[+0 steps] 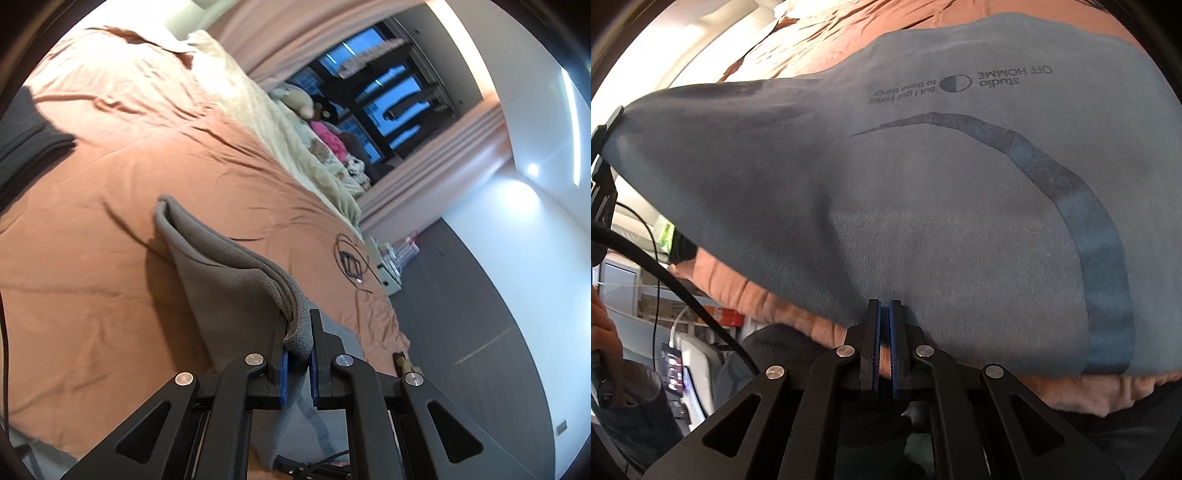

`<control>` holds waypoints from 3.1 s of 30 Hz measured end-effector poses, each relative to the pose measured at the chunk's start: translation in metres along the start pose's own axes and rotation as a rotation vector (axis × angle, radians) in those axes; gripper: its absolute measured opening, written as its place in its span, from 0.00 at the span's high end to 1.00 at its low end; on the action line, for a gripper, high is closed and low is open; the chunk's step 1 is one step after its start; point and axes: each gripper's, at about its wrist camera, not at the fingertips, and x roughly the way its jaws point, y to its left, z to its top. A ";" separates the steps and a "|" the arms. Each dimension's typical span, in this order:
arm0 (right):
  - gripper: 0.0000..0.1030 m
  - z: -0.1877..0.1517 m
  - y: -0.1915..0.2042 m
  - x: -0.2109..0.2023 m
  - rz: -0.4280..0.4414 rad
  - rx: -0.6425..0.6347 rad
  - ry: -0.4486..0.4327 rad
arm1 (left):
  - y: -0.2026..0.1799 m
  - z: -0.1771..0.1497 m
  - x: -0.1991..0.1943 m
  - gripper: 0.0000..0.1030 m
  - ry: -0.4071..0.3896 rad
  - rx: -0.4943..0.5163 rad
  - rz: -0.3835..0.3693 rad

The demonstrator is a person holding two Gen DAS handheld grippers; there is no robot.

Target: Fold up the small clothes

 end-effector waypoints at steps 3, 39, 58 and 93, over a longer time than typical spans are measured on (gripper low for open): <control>0.99 0.005 -0.010 -0.022 0.007 0.022 -0.045 | -0.022 0.001 0.010 0.92 0.020 0.035 -0.015; 0.40 -0.064 -0.140 -0.191 -0.123 0.111 -0.282 | -0.181 -0.126 0.169 0.92 0.424 0.347 -0.056; 0.40 -0.090 -0.137 -0.198 -0.260 0.069 -0.263 | -0.169 -0.189 0.212 0.46 0.624 0.428 -0.020; 0.53 0.038 -0.084 -0.125 -0.378 -0.315 -0.026 | -0.011 -0.134 0.145 0.46 0.656 0.312 0.324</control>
